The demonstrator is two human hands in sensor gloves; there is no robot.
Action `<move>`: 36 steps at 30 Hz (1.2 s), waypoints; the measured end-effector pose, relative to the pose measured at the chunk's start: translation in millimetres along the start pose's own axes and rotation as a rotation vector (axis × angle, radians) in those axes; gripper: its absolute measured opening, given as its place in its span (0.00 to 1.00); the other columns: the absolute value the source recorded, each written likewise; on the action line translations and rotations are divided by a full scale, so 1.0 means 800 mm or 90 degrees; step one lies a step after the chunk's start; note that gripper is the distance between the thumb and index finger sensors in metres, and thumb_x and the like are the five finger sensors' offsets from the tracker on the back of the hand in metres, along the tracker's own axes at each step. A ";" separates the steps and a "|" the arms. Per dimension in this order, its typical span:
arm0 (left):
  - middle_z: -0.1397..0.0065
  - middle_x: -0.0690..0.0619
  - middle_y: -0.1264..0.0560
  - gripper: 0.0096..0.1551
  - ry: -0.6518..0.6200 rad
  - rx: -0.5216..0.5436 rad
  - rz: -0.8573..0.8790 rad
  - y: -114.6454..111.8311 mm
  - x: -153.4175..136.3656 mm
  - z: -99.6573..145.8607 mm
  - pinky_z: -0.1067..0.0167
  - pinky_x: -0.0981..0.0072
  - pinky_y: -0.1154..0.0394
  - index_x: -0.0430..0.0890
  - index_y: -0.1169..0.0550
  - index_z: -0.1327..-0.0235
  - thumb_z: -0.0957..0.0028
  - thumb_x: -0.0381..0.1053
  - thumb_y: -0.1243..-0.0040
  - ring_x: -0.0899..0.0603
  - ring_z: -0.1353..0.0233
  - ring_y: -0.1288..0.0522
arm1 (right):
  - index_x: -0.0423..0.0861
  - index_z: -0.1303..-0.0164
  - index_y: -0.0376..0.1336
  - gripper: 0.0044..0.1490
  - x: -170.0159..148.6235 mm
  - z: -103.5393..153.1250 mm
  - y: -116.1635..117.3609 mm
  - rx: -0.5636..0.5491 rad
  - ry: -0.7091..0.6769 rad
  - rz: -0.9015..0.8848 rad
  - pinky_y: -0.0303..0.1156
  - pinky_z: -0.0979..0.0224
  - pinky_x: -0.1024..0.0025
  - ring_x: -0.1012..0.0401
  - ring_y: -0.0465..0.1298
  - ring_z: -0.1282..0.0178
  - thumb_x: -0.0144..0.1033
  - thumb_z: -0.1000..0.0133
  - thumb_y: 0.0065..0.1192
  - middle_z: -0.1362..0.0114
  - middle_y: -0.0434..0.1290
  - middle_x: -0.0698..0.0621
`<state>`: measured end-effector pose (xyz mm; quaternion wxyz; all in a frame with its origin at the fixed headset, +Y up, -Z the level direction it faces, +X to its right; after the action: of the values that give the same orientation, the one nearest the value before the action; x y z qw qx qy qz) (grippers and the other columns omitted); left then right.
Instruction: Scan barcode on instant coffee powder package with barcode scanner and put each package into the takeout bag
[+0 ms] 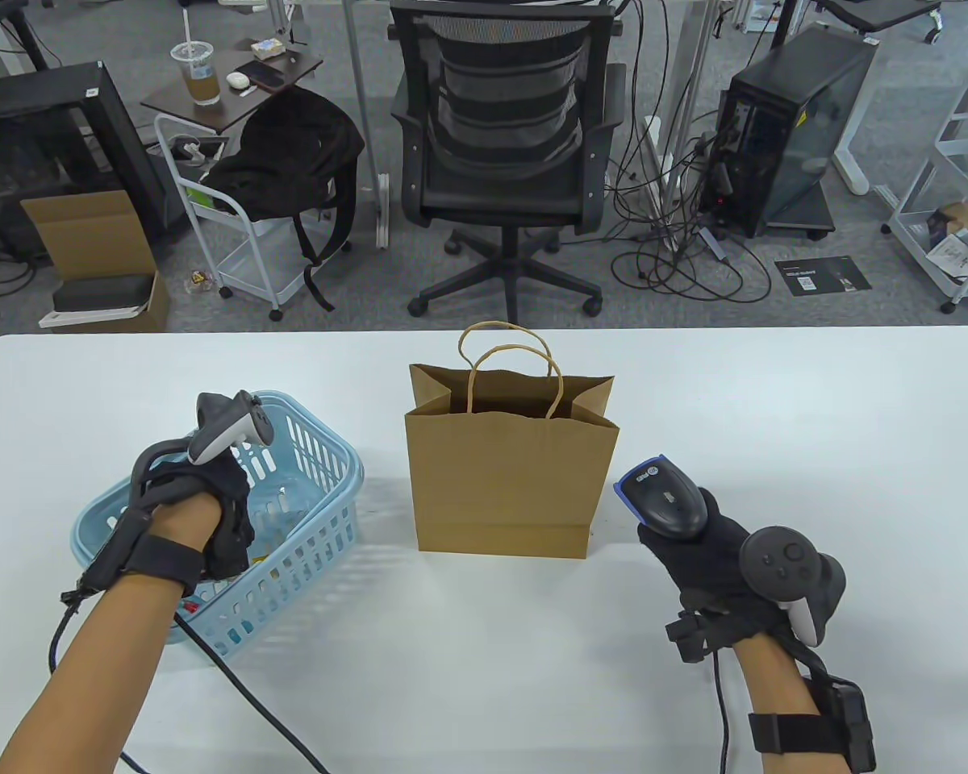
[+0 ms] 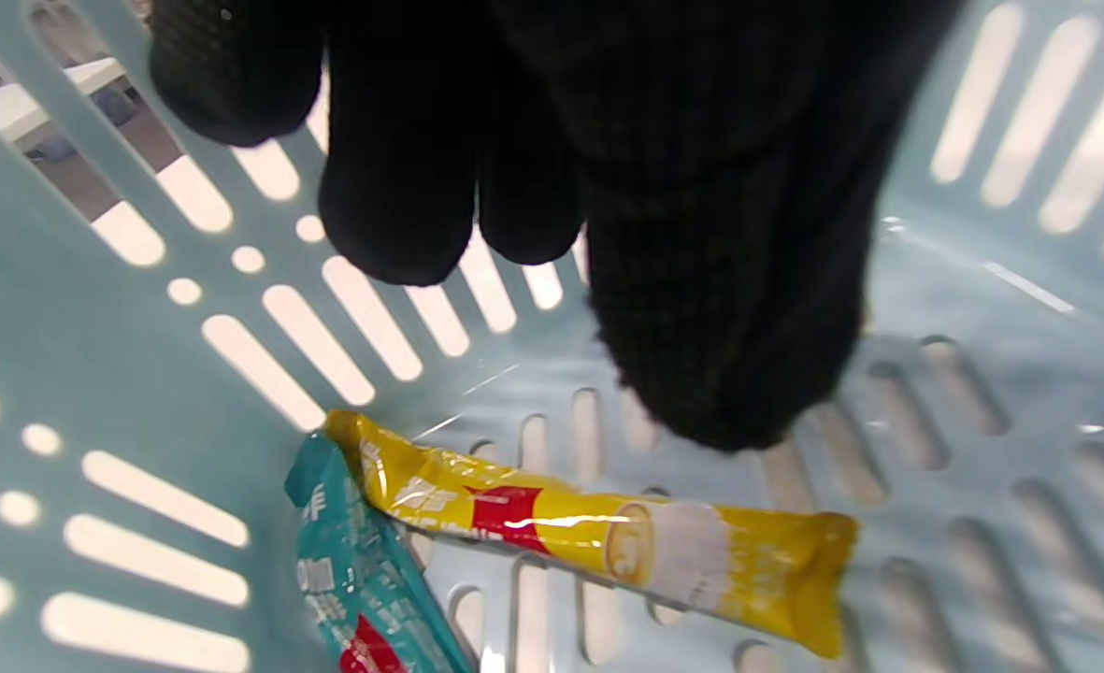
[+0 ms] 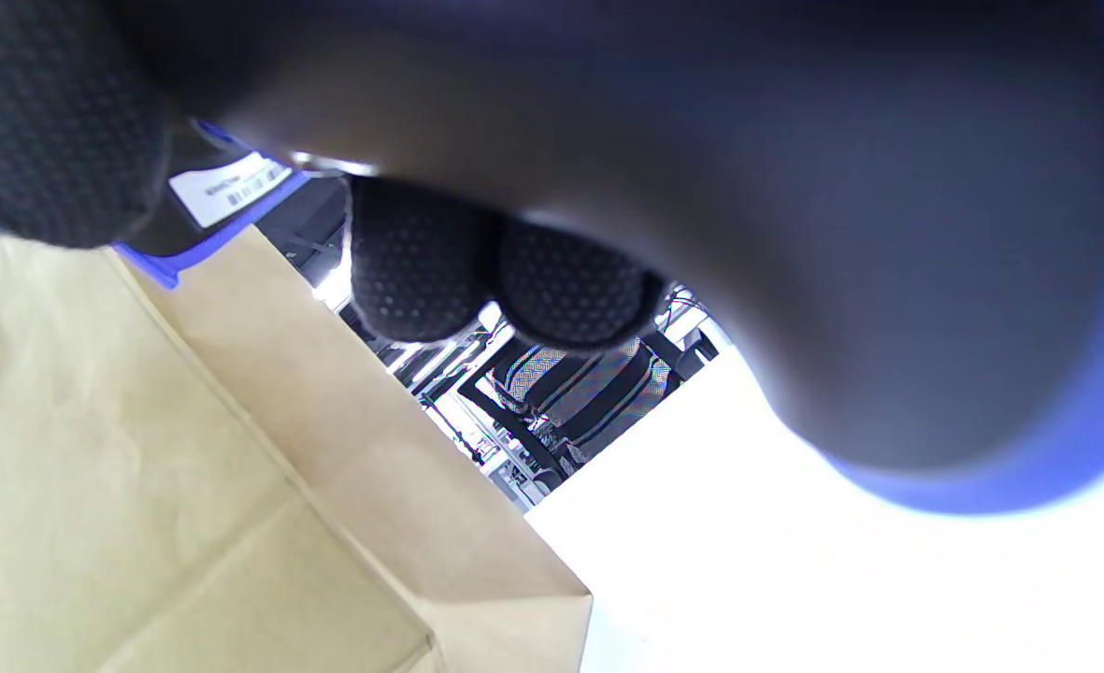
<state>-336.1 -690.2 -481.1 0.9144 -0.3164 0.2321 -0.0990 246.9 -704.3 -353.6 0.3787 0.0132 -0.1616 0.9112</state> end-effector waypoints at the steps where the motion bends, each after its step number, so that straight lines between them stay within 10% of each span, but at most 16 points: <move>1: 0.23 0.60 0.25 0.44 0.010 0.001 -0.012 -0.003 0.000 -0.004 0.30 0.49 0.29 0.62 0.23 0.32 0.66 0.52 0.12 0.43 0.28 0.21 | 0.51 0.35 0.66 0.42 0.000 0.000 0.000 0.000 0.000 0.000 0.80 0.41 0.59 0.58 0.87 0.51 0.65 0.52 0.75 0.51 0.86 0.57; 15: 0.21 0.58 0.30 0.56 0.031 -0.079 -0.191 -0.059 0.039 -0.037 0.21 0.50 0.36 0.58 0.27 0.29 0.76 0.54 0.08 0.44 0.22 0.29 | 0.51 0.35 0.66 0.41 -0.002 -0.001 0.000 0.003 0.002 0.002 0.80 0.41 0.59 0.58 0.87 0.52 0.65 0.52 0.75 0.51 0.86 0.57; 32: 0.25 0.61 0.30 0.26 0.023 -0.052 -0.140 -0.069 0.041 -0.043 0.21 0.55 0.37 0.54 0.18 0.48 0.59 0.52 0.17 0.47 0.24 0.31 | 0.51 0.35 0.66 0.41 -0.001 -0.003 0.006 0.015 -0.003 0.012 0.80 0.41 0.59 0.58 0.87 0.52 0.64 0.52 0.75 0.51 0.86 0.57; 36: 0.22 0.62 0.34 0.36 0.000 -0.043 -0.109 -0.068 0.041 -0.039 0.20 0.56 0.38 0.53 0.23 0.40 0.62 0.53 0.16 0.49 0.22 0.33 | 0.51 0.35 0.66 0.42 -0.001 -0.003 0.005 0.013 -0.002 0.009 0.80 0.41 0.59 0.58 0.87 0.52 0.65 0.52 0.75 0.51 0.86 0.57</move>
<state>-324.9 -760.2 -480.6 0.8914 -0.3659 0.2070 -0.1692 245.1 -706.9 -356.8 0.3717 0.0173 -0.1534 0.9154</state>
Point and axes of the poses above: the tracker on the back of each hand, its own x axis roughly to the thumb side, its own z axis roughly from the fingertips to the wrist, y = z × x, the point moved 2 cm from there along -z, roughly from the wrist to the fingertips
